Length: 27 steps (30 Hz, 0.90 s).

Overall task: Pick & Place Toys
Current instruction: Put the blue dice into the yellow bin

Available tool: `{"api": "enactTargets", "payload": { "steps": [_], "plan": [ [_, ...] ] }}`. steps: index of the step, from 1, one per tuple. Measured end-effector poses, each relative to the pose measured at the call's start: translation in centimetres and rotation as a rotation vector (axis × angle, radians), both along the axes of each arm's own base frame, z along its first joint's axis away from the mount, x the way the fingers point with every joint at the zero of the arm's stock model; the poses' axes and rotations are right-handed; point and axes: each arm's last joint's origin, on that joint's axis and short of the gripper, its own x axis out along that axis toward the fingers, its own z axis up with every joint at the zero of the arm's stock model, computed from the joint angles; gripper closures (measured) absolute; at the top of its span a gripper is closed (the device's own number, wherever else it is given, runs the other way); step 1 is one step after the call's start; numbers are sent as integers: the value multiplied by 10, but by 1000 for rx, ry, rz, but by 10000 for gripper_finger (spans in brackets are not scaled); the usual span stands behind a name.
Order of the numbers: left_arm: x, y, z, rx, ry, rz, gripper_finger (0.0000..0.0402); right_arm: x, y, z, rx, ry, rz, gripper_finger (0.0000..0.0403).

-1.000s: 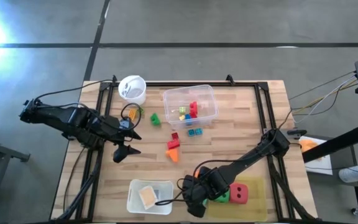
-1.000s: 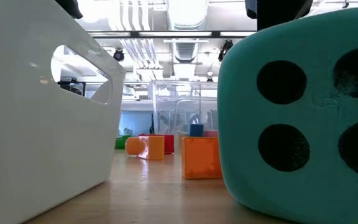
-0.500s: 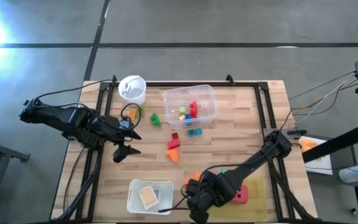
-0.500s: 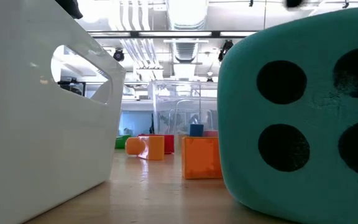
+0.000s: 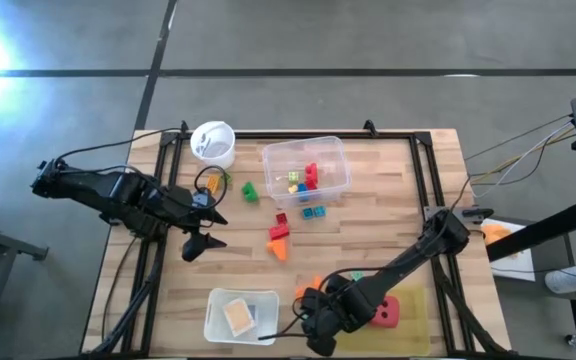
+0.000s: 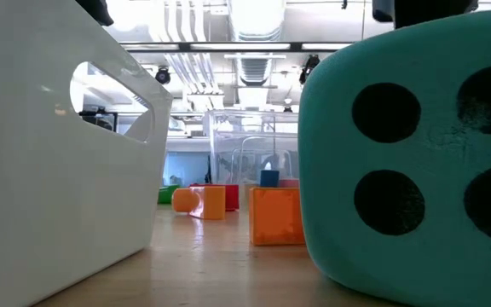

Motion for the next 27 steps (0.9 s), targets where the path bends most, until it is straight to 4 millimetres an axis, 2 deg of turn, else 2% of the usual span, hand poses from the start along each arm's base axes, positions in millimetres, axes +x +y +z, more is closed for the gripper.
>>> {"api": "enactTargets", "payload": {
  "steps": [7,13,23,27],
  "plan": [
    [0,0,0,0,0,0,71,-2,-3,-13,-32,19,-10,14],
    [0,0,0,0,0,0,71,3,1,-18,1,-46,14,14],
    [0,0,0,1,1,0,71,9,7,-49,3,36,20,14],
    [0,0,0,1,1,0,71,10,8,-52,3,39,-17,14]
  ]
}}
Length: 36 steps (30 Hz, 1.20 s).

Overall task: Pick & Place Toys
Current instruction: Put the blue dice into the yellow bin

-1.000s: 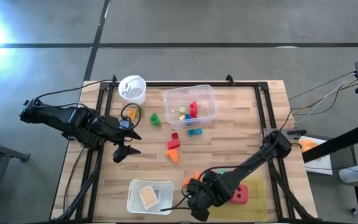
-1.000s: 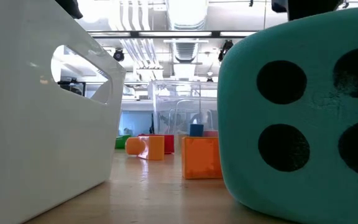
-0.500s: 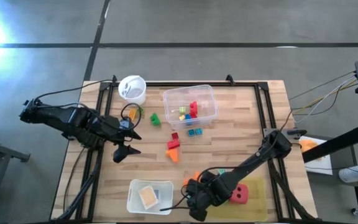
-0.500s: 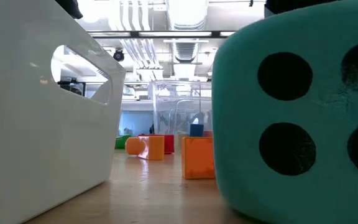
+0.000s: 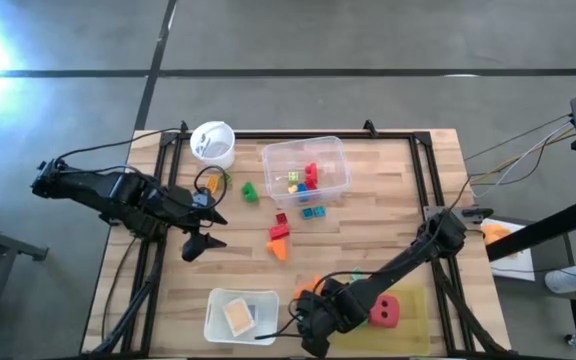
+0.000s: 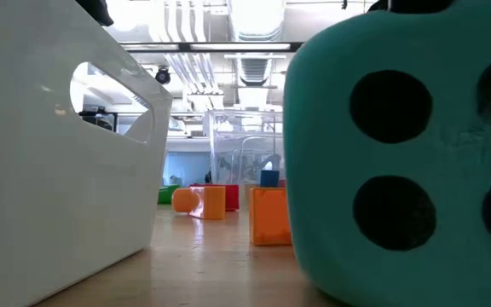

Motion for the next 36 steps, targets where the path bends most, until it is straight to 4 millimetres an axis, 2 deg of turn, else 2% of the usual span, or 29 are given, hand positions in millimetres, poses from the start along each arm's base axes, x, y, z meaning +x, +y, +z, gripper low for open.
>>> {"api": "enactTargets", "payload": {
  "steps": [7,10,13,22,24,31,36],
  "plan": [
    [0,0,0,0,0,0,71,0,1,-1,28,9,-2,15],
    [0,0,0,0,0,0,71,0,1,-1,57,26,7,36],
    [0,0,0,0,0,0,71,1,2,-1,76,30,30,86],
    [0,0,0,2,0,-2,71,6,-1,1,167,43,14,297],
    [0,0,0,4,-1,-4,71,8,-2,1,176,41,10,331],
    [-1,0,-1,11,12,-7,71,11,-6,3,190,32,-3,340],
    [-1,0,-1,12,17,-7,71,11,-9,12,182,-3,-12,356]
  ]
}}
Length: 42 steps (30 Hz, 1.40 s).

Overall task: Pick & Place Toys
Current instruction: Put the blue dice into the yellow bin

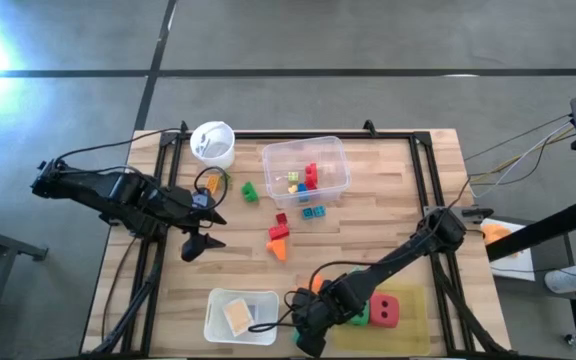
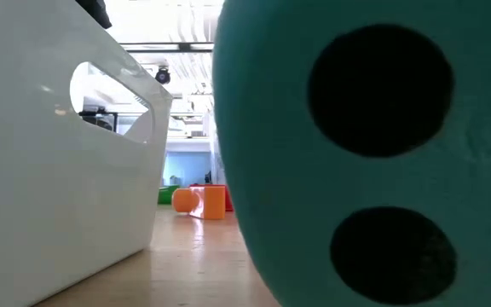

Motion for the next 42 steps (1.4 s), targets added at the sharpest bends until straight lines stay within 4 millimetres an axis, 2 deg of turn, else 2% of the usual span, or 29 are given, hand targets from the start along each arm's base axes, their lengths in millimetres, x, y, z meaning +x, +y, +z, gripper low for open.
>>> {"api": "enactTargets", "payload": {
  "steps": [10,18,23,30,42],
  "plan": [
    [0,0,0,1,3,0,71,-4,-4,20,-21,-62,-48,364],
    [0,0,0,0,3,0,71,-11,-10,32,-42,-45,-72,382],
    [0,0,0,0,3,0,71,-19,-17,56,-58,-96,-92,392],
    [0,0,0,0,3,1,71,-35,-27,80,-72,-81,-107,394],
    [0,0,0,0,3,0,71,-86,-51,143,-59,-99,-129,394]
  ]
}}
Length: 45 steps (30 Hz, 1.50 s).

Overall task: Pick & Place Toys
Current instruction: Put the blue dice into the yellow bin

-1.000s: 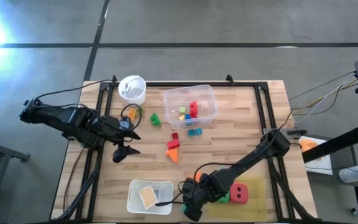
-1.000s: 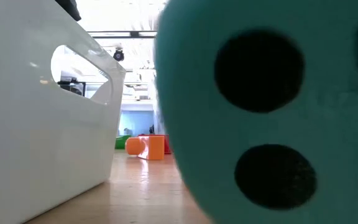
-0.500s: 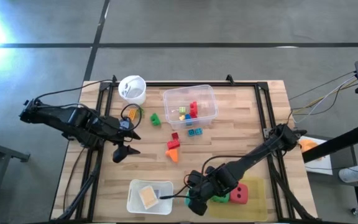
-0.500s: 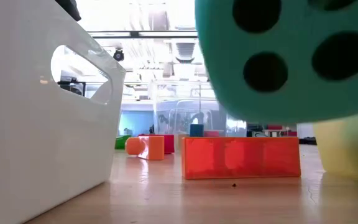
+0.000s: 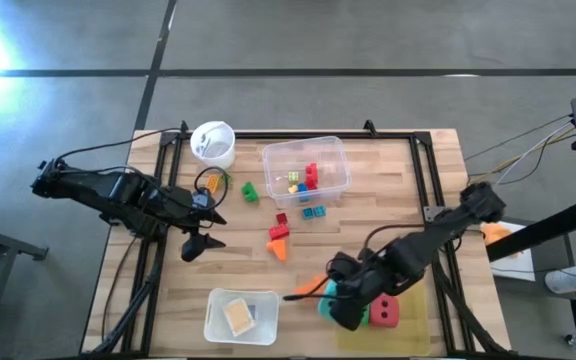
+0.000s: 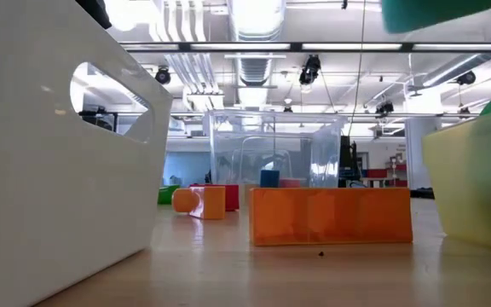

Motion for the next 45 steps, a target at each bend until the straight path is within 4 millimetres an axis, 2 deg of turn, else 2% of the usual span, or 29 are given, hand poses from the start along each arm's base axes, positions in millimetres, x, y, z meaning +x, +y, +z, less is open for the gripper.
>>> {"api": "enactTargets", "payload": {
  "steps": [5,14,25,29,35,45],
  "plan": [
    [0,0,0,0,0,0,71,-20,-2,14,50,17,19,394],
    [1,0,1,-5,-9,3,71,-60,-1,23,68,82,105,394],
    [1,0,1,0,-17,22,71,-131,-2,10,125,84,121,394],
    [1,1,1,-13,-16,71,71,-151,-6,1,135,105,124,393],
    [2,2,1,-29,-16,107,71,-164,-9,-15,161,85,166,393],
    [2,2,1,-56,-13,144,71,-173,-14,-45,233,40,199,393]
  ]
}}
